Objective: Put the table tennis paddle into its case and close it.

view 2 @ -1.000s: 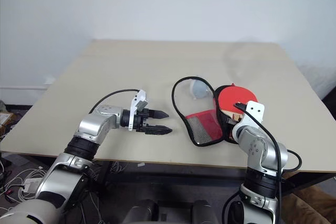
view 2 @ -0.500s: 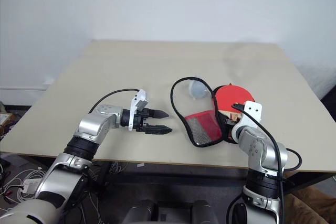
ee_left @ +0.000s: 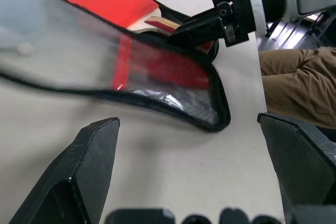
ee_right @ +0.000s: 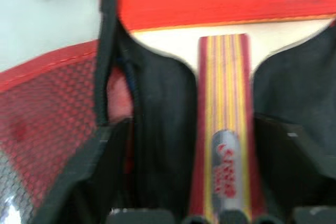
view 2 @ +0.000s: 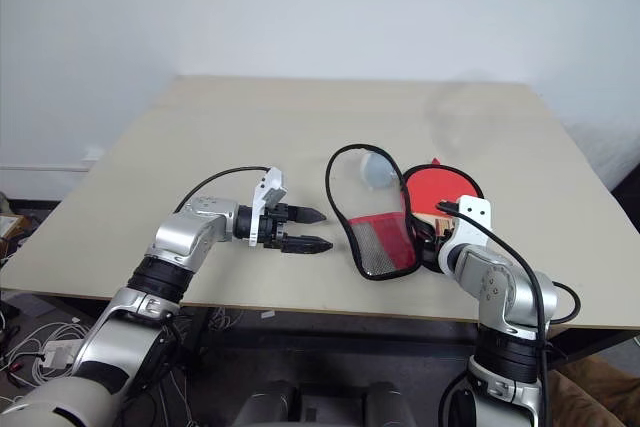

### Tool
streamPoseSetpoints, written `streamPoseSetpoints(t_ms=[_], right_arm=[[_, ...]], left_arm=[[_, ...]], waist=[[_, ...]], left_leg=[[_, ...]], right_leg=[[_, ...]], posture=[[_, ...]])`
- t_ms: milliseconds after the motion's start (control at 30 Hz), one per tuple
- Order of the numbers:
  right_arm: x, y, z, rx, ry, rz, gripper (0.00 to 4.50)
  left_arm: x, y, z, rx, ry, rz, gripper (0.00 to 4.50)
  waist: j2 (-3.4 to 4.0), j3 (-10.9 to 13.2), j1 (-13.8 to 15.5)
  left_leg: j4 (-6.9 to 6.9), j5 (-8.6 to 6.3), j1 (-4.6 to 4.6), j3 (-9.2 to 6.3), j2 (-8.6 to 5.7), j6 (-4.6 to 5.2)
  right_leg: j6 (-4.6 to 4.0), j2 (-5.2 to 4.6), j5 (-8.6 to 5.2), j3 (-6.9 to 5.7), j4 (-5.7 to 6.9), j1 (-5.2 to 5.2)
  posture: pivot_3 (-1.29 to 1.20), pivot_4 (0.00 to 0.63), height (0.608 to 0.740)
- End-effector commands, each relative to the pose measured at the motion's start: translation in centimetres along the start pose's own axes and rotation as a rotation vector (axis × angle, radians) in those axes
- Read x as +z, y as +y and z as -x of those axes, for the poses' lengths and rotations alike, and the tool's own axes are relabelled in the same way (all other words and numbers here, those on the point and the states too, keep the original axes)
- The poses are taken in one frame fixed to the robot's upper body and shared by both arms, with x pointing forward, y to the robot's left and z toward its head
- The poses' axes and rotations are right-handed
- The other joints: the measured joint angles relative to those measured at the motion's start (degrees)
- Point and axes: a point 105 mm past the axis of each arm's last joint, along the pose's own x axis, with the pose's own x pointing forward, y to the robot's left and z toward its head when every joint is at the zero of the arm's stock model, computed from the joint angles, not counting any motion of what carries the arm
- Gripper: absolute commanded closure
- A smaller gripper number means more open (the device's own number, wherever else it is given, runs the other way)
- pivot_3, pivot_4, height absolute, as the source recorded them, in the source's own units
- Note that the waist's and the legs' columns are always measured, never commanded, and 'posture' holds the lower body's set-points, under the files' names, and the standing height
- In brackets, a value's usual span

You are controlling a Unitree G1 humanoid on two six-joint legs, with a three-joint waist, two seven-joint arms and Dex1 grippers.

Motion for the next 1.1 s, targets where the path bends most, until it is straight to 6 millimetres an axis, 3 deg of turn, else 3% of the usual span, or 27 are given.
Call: streamPoseSetpoints(t_ms=[33, 200, 300, 400, 533, 733, 900, 1033, 1100], right_arm=[[3.2, 0.4, 2.1, 0.042, -0.142, 0.071, 0.05], [8.7, -1.5, 5.0, -0.006, -0.411, 0.068, 0.05], [10.7, -3.1, 6.3, -0.062, -0.526, 0.021, 0.05], [12.5, -4.1, 7.8, -0.044, -0.661, -0.140, 0.05], [13.1, -4.6, 8.9, -0.021, -0.750, -0.237, 0.05], [12.6, -5.1, 9.6, -0.051, -0.814, -0.270, 0.05], [12.4, -5.0, 10.1, -0.046, -0.842, -0.266, 0.05], [11.3, -5.2, 9.1, -0.088, -0.778, -0.223, 0.05], [10.9, -4.9, 8.4, -0.096, -0.750, -0.195, 0.05]], left_arm=[[1.7, 0.3, 0.2, 0.002, -0.024, -0.059, 0.00], [1.3, 0.5, -1.0, -0.022, -0.004, -0.076, 0.00], [1.2, 0.2, -2.6, -0.068, 0.011, -0.068, 0.00], [1.1, -0.9, -4.2, -0.167, 0.023, -0.080, 0.00], [2.0, -1.0, -5.8, -0.190, -0.027, -0.065, 0.00], [6.3, -2.9, -9.0, -0.306, -0.192, 0.055, 0.00], [9.1, -3.2, -7.6, -0.342, -0.255, 0.041, 0.00], [9.1, -1.5, -5.5, -0.246, -0.228, 0.021, 0.00], [8.3, 0.3, -3.1, -0.148, -0.201, 0.000, 0.00]], waist=[[0.02, 0.0, 0.0], [0.02, 0.0, 0.1], [0.01, 0.0, 0.3], [0.01, 0.0, 0.3], [0.03, 0.0, 0.2], [0.04, 0.0, 0.2], [0.15, 0.0, -0.2], [0.19, 0.0, -0.1], [0.19, 0.0, -0.1]], left_leg=[[0.00, 0.00, -0.01, 0.01, 0.00, 0.00], [0.02, 0.00, -0.02, 0.02, -0.01, 0.00], [0.05, 0.00, -0.03, 0.02, -0.02, 0.00], [0.03, 0.00, -0.05, 0.02, -0.02, 0.00], [0.01, 0.00, -0.04, 0.02, -0.02, 0.00], [0.03, 0.00, -0.09, 0.03, -0.03, 0.00], [-0.06, 0.00, -0.03, 0.06, -0.02, 0.01], [-0.08, 0.00, -0.01, 0.04, 0.01, 0.01], [-0.06, 0.00, -0.02, 0.05, 0.00, 0.01]], right_leg=[[0.01, 0.00, -0.01, 0.00, 0.00, 0.00], [0.16, 0.00, -0.09, 0.00, -0.01, 0.00], [0.16, -0.01, -0.10, -0.01, -0.03, 0.03], [0.16, -0.01, -0.10, 0.00, -0.04, 0.00], [0.16, 0.00, -0.09, 0.01, -0.01, -0.01], [0.17, -0.01, -0.10, 0.02, -0.03, -0.02], [0.17, 0.01, -0.10, 0.08, -0.01, -0.07], [0.17, 0.05, -0.10, 0.10, 0.00, -0.06], [0.17, 0.05, -0.10, 0.10, -0.01, -0.06]], posture=[[0.00, 0.000, 0.740], [0.00, 0.000, 0.740], [0.00, 0.000, 0.740], [0.00, 0.000, 0.740], [0.00, 0.000, 0.740], [0.00, 0.000, 0.740], [0.00, 0.000, 0.740], [0.00, 0.000, 0.740], [0.00, 0.000, 0.740]])
